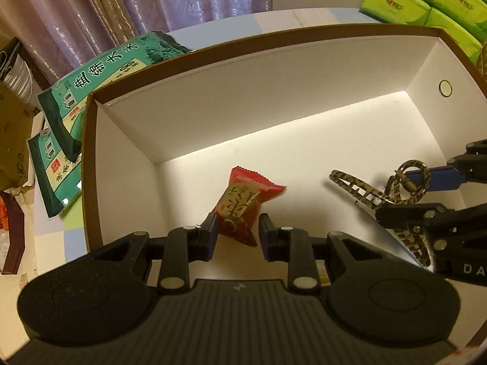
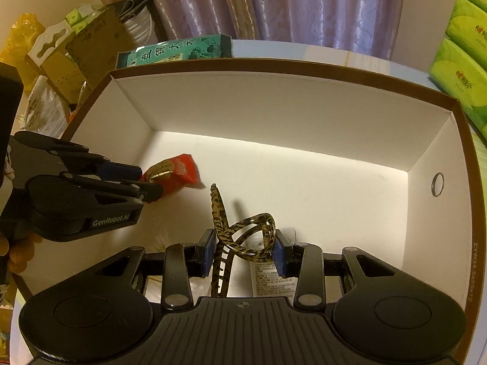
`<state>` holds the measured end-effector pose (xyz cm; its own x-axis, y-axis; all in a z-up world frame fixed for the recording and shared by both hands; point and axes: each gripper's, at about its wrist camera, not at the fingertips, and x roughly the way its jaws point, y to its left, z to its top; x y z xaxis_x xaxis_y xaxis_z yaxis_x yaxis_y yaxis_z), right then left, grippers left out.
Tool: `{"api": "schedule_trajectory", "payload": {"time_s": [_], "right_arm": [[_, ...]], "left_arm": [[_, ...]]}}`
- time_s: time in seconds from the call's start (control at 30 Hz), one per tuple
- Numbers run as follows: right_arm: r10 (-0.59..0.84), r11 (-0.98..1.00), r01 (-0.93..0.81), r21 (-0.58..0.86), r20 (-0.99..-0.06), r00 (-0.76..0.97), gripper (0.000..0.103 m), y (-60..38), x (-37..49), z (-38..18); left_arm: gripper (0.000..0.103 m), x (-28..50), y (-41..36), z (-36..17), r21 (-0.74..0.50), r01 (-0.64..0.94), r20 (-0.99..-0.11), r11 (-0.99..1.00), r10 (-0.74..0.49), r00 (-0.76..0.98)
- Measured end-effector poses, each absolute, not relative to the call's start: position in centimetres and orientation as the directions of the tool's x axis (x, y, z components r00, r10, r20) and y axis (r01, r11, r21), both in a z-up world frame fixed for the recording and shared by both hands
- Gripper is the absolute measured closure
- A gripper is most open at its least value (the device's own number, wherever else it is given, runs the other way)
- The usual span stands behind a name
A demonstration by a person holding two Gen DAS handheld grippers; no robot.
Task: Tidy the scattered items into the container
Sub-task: 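Carry the red packet and leopard clip into the box and open both tools, then withdraw both tools from the box toward the remaining items on the table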
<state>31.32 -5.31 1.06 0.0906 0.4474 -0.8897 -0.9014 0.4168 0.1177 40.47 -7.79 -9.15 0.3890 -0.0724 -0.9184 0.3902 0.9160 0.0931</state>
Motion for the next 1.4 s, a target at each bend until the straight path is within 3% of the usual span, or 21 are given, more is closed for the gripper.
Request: {"api": "schedule_trajectory", "payload": {"time_s": [0.4,0.53,0.63,0.73,0.87,0.93,1.2,1.4], "right_arm": [[0.413,0.382,-0.921,0.082,-0.906,0.091,0.066,-3.7,30.9,0.6],[0.408,0.375,-0.925,0.066,-0.907,0.100,0.044,-4.2,30.7,0.6],[0.416,0.372,-0.926,0.071,-0.904,0.097,0.037,-5.1,30.7,0.9],[0.431,0.380,-0.923,0.069,-0.895,0.110,0.028,-6.2,30.6,1.6],[0.462,0.368,-0.928,0.061,-0.878,0.125,0.016,-7.5,30.2,2.8],[0.473,0.361,-0.931,0.047,-0.870,0.140,0.008,-8.1,29.8,3.4],[0.504,0.381,-0.924,0.042,-0.847,0.169,0.006,-10.4,28.6,5.5],[0.534,0.405,-0.913,0.056,-0.825,0.186,0.006,-12.3,27.5,7.3]], "left_arm": [[0.062,39.9,-8.1,-8.2,0.107,0.408,-0.908,0.907,-0.078,0.411],[0.061,39.5,-8.0,-7.6,0.109,0.411,-0.904,0.905,-0.082,0.420],[0.059,39.1,-8.0,-7.3,0.105,0.415,-0.903,0.904,-0.088,0.420],[0.051,38.3,-8.2,-6.9,0.105,0.426,-0.900,0.899,-0.096,0.424],[0.032,37.1,-8.5,-6.2,0.121,0.432,-0.892,0.894,-0.093,0.442],[0.029,36.5,-8.6,-5.7,0.123,0.436,-0.888,0.891,-0.097,0.449],[0.013,34.2,-8.6,-3.0,0.115,0.418,-0.869,0.901,-0.113,0.482],[0.013,31.9,-8.2,-1.0,0.109,0.404,-0.854,0.908,-0.123,0.506]]}}
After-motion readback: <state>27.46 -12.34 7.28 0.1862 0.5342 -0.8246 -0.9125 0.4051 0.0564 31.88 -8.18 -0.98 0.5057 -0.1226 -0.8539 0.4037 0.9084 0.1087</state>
